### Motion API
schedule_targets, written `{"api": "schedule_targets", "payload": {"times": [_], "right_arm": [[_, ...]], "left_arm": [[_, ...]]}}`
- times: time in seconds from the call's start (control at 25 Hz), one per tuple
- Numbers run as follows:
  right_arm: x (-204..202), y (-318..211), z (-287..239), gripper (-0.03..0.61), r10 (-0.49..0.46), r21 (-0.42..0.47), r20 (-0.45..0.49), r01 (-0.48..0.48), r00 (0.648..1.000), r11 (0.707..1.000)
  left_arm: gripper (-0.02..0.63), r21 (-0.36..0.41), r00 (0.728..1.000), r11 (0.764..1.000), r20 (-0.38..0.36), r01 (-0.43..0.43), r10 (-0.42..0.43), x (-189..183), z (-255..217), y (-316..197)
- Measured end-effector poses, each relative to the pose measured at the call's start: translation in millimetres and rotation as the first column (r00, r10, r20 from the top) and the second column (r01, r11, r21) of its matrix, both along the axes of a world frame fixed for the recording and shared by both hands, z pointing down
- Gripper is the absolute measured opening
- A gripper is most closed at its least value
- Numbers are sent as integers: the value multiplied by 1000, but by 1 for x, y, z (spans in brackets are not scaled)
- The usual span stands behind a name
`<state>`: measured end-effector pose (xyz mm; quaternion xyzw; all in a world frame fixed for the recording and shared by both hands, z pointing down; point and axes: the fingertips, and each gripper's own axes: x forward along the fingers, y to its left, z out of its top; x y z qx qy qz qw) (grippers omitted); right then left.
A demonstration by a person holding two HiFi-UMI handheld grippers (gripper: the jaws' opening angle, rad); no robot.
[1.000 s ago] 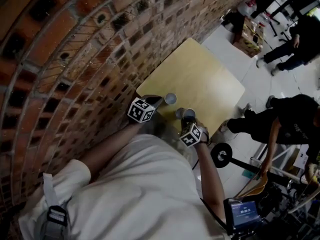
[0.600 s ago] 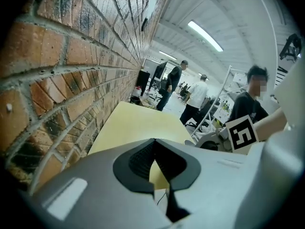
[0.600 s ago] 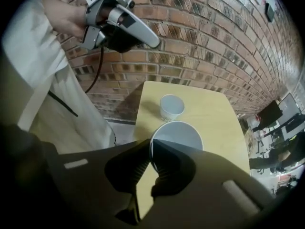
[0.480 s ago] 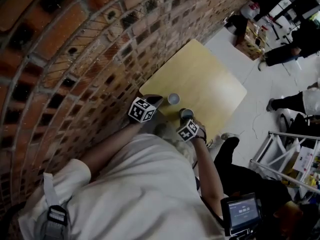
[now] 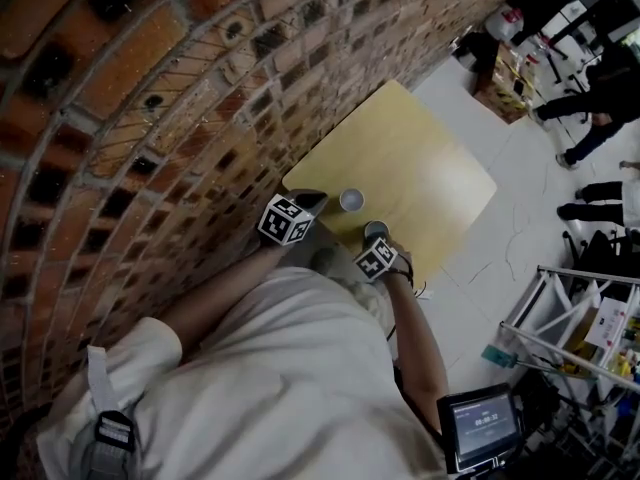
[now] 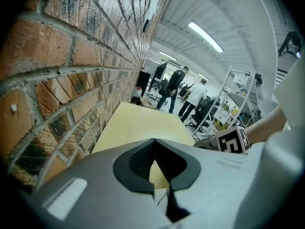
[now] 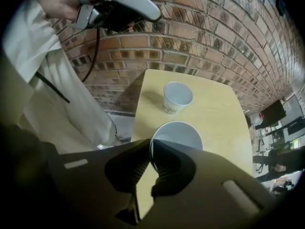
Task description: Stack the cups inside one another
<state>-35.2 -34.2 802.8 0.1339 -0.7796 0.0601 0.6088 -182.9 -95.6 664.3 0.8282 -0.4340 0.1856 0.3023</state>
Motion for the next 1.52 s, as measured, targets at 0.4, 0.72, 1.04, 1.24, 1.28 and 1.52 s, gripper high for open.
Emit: {"api": "schedule_targets", "payload": {"times": [0.4,0.72,1.04,1.24,1.28,1.52], "right_arm": [[2,-14,2,19,21,5,-12,-21,1000,1000],[2,-10,0,63,42,-2,23,-42,999,999],[5,-7,-4,128,86,25,63,-88,994,996],[3,-5,-12,130,92,62,96,-98,991,993],[3,-2,-12,130,81,67,96,-87,992,994],[18,3,9,130,35,118,-35,-30,999,993]], "left_arm": [[20,-2,1000,1000,0,-1,1,-4,1,-1],[20,-5,1000,1000,-3,13,-13,-10,4,2],[20,-3,1000,1000,-6,0,0,-7,4,4],[20,-6,1000,1000,-7,-9,9,-5,5,8],[20,-7,1000,1000,-8,-8,8,-5,6,9],[20,-15,1000,1000,-14,-21,21,2,9,15]]}}
